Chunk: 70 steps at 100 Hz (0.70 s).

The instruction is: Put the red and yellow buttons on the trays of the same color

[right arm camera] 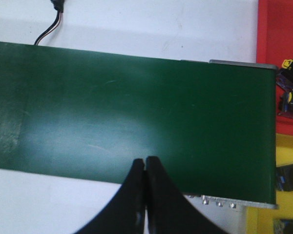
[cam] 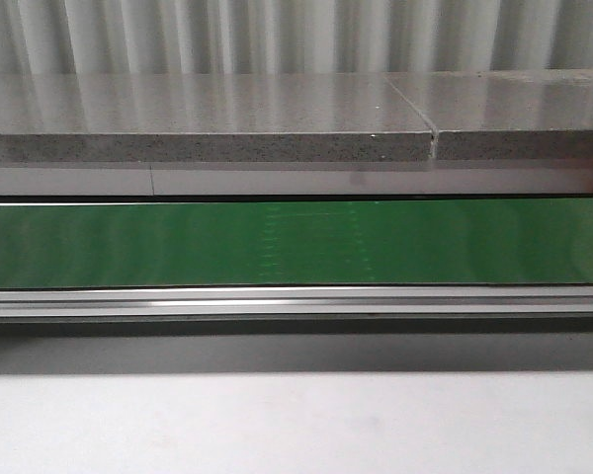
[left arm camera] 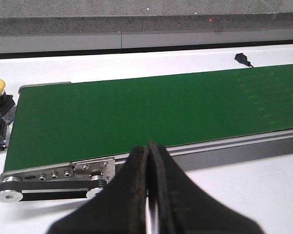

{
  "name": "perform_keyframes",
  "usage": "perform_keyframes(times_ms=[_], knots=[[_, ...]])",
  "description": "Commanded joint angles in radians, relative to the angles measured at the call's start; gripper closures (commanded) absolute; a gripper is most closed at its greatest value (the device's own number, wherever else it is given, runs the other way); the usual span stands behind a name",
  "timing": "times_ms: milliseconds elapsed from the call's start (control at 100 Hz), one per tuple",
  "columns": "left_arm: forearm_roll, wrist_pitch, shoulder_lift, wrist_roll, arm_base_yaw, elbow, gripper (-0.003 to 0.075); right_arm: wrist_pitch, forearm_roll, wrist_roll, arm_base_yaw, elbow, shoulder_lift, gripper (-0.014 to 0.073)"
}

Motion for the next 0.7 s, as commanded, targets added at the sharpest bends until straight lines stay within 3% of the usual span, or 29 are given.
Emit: perform_keyframes(times_ms=[0,690], knots=[[-0.017,-0.069,0.009,0.000,-0.009,-0.027,0.0741,-0.041,0.005,-0.008,0.007,0.032,-0.110,0.0660],[-0.017,-0.069,0.009,0.000,-0.009,-0.027,0.0741,-0.026,0.015,-0.007,0.007,0.421,-0.828,0.0660]])
